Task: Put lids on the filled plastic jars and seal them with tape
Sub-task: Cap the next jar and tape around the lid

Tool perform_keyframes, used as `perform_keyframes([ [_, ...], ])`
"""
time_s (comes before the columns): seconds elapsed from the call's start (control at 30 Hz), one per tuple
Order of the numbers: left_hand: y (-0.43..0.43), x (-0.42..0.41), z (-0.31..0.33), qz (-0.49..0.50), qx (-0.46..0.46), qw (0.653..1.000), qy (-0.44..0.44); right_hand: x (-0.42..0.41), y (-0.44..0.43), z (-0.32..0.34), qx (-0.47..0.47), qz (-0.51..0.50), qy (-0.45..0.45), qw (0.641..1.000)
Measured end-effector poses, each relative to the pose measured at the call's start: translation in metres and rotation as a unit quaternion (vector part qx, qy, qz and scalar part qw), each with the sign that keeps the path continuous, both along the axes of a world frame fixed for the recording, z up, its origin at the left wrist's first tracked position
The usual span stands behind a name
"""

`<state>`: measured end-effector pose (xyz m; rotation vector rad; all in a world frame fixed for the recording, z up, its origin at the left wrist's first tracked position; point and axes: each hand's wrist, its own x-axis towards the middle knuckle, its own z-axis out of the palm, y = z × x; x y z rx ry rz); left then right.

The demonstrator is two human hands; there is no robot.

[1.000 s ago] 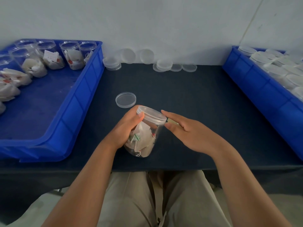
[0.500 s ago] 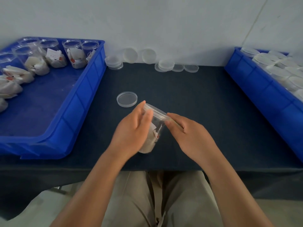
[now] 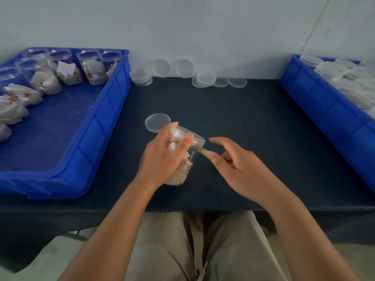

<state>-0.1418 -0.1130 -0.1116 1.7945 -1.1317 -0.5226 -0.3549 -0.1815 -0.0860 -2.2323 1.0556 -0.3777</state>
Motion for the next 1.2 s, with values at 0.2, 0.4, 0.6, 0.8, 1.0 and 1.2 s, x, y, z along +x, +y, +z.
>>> perform_keyframes([
  [0.2,0.003,0.011,0.008,-0.087,-0.008,0.992,0.093,-0.002,-0.013,0.000,-0.055,0.024,0.017,0.998],
  [0.4,-0.001,0.018,-0.008,-0.149,-0.037,0.969,0.194,0.007,-0.021,-0.004,-0.030,0.032,0.015,0.999],
  [0.6,-0.003,0.022,-0.016,-0.151,-0.040,0.961,0.227,0.013,-0.016,0.001,-0.042,0.048,0.019,0.998],
  [0.8,-0.005,0.013,0.000,-0.062,-0.057,0.994,0.071,0.008,-0.007,-0.003,-0.102,-0.001,0.034,0.994],
  [1.0,0.004,-0.029,0.005,0.012,0.020,0.996,-0.087,0.013,0.007,-0.002,-0.135,-0.029,0.036,0.990],
  [1.2,-0.003,-0.029,0.007,0.071,0.015,0.990,-0.122,0.007,-0.001,-0.002,-0.053,0.008,0.036,0.998],
])
